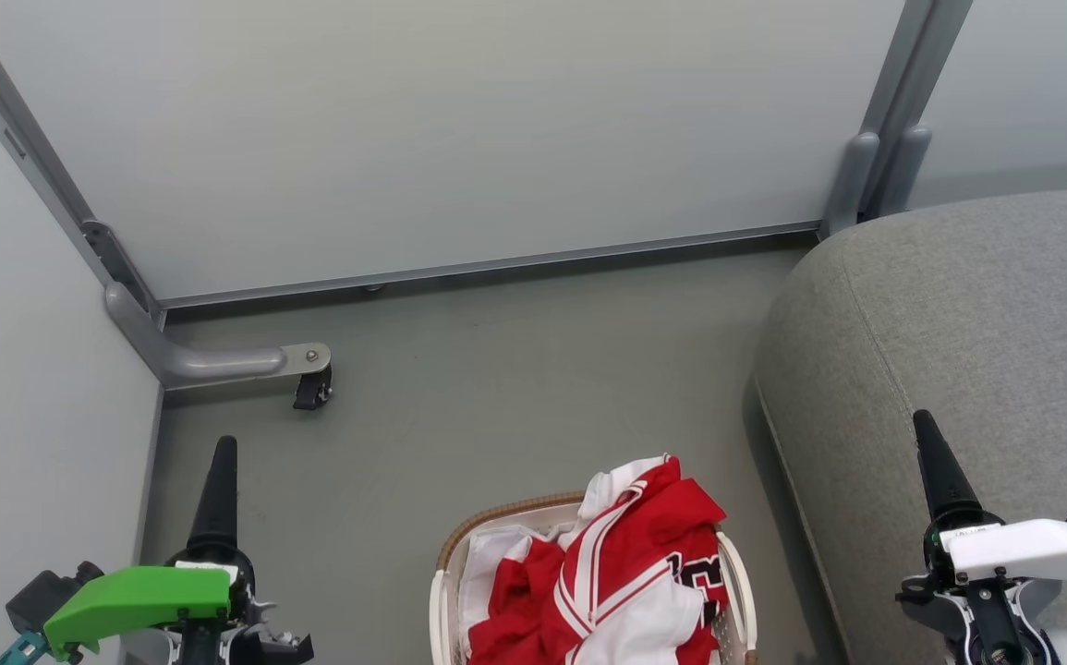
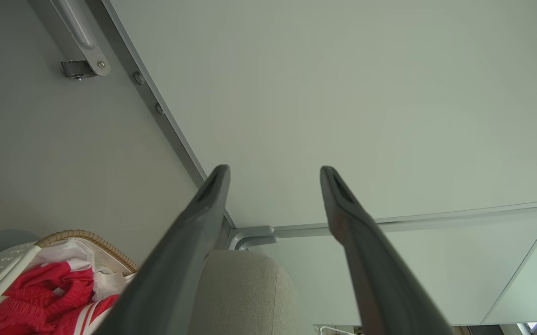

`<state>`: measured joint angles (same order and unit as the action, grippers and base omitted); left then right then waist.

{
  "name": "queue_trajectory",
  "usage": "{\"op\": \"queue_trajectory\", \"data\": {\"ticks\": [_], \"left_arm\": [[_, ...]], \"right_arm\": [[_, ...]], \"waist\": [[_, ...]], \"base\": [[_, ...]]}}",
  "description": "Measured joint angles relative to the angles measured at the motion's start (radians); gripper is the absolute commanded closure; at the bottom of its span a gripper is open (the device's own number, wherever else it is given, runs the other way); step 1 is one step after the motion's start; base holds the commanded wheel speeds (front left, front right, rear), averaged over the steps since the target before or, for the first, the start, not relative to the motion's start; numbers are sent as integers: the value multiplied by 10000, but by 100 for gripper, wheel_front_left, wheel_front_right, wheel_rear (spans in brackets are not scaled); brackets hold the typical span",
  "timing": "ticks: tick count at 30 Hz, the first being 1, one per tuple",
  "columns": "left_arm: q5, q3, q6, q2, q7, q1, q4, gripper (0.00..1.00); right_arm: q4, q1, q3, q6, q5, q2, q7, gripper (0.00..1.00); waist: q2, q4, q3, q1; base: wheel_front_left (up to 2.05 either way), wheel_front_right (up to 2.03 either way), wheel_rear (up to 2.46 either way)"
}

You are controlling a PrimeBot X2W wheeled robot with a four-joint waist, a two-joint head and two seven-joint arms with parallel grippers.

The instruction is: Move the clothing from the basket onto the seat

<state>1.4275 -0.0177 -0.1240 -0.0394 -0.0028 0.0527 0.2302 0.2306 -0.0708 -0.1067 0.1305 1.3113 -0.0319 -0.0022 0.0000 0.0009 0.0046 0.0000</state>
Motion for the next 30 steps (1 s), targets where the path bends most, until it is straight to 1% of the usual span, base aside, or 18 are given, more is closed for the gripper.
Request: {"op": "queue_trajectory", "data": {"ticks": [8, 13, 20, 30], "left_arm": [[-1415, 46, 4, -4, -311, 2, -297, 0], [-2188, 46, 104, -6, -504, 2, -456, 0], [-3783, 169, 178, -13, -709, -1, -629, 0], [-5776, 499, 236, -23, -1034, -65, -600, 0]], "right_arm": [[-746, 110, 169, 0, -2268, -13, -307, 0], [-851, 205, 245, 0, -3137, -33, -477, 0], [-865, 263, 360, 0, -4389, -54, -709, 0], [-681, 330, 518, 0, -6146, -69, -1032, 0]], "waist": [[0, 17, 15, 0], [0, 27, 22, 0], [0, 41, 28, 0], [0, 69, 35, 0]], "base": [[0, 0, 0], [0, 0, 0], [0, 0, 0], [0, 0, 0]]}}
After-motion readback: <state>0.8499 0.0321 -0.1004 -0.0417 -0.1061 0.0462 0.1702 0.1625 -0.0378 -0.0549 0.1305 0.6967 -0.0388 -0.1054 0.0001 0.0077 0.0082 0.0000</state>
